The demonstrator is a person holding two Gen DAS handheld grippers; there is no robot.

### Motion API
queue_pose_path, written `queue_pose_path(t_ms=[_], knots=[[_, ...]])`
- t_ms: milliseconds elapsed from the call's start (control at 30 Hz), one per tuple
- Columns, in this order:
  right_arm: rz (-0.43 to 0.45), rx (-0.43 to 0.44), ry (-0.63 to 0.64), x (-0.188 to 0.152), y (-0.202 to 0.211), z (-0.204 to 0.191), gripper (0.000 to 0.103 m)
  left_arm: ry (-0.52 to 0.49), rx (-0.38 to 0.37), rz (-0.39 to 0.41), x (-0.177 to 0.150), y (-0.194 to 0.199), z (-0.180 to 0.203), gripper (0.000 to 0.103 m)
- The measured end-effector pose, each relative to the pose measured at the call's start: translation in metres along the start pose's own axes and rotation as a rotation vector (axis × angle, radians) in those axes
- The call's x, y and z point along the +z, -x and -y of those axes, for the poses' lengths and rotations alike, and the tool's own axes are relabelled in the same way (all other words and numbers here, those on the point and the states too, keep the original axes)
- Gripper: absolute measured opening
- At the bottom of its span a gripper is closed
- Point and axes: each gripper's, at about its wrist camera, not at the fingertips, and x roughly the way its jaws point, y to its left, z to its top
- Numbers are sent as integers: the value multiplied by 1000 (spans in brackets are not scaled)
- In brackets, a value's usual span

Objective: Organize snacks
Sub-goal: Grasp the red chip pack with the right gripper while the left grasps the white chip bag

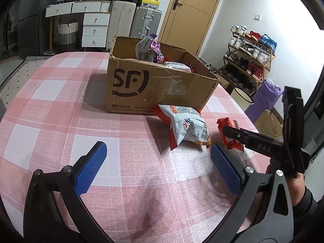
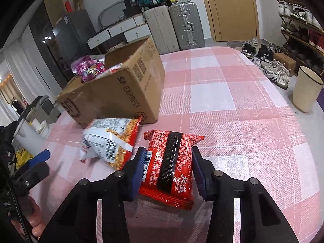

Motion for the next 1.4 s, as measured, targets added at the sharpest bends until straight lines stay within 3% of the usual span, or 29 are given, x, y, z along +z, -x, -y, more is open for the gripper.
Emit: queue_pose_path(t_ms=[600, 867, 1267, 1400], knots=[[103, 90, -5, -6, 50, -2, 44, 1, 1, -112, 28, -40, 28, 102], [154, 113, -22, -11, 69, 7, 44, -1, 41, -218, 40, -79, 46, 102], [172, 174, -41, -14, 73, 13, 44, 49, 36, -236, 45, -108, 52, 101], [166, 181, -46, -14, 68, 14, 44, 78, 1, -253, 44, -122, 49, 96]])
